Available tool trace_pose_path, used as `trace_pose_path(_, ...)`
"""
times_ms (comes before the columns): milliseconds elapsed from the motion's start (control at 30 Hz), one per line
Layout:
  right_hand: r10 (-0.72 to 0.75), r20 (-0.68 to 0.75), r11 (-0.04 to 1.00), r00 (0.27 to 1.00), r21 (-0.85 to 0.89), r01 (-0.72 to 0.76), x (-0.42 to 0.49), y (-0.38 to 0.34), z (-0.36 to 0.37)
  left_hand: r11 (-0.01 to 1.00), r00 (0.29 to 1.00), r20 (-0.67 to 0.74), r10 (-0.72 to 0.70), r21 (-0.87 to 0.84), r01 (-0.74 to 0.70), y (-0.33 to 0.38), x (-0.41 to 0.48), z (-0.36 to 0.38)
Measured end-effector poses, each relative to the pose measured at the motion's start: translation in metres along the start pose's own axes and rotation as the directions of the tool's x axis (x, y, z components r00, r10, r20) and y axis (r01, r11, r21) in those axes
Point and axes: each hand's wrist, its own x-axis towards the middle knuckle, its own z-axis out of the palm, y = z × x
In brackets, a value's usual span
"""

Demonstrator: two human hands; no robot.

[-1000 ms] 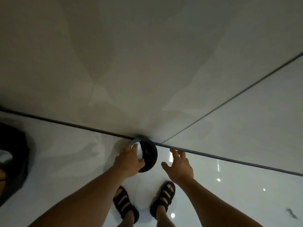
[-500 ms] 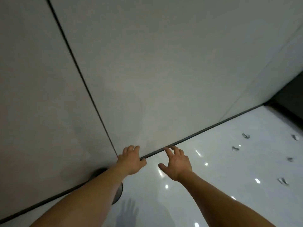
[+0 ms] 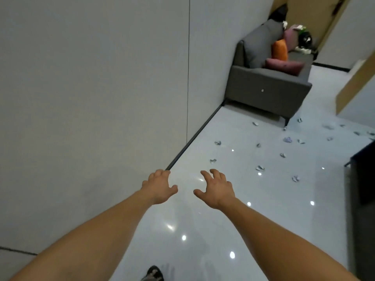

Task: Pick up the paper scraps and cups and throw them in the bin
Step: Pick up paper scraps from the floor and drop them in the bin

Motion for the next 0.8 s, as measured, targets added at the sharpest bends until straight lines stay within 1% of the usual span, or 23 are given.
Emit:
trace_pose_path(167,0.139,-0.033,0.989,0.99,0.051,-0.137,0.027,0.057,-0.024,0.99,0.991,0.032,0.132,0.047,-0.134,0.064,0.064,-0.007)
trace_pose_path(367,0.258,-0.011,0.964,0.966,0.066,-0.256,0.084,0.111,-0.056,0.967,0.963,0.095,0.25,0.012,-0.253,0.118,0.153,-0.019)
trace_pose_path(500,0.319,-0.027,0.944,0.947,0.093,-0.315,0.129,0.135,-0.078,0.959,0.951,0.135,0.278,0.013,-0.283,0.136,0.214,-0.041)
trace_pose_path(600,0.335,-0.023,0.937,0.942,0.115,-0.33,0.157,0.152,-0.088,0.957,0.95,0.141,0.28,0.032,-0.287,0.157,0.257,-0.056)
trace_pose_path(800,0.365,0.028,0.921,0.931,0.137,-0.365,0.215,0.224,-0.103,0.943,0.935,0.176,0.309,0.072,-0.325,0.229,0.334,-0.059)
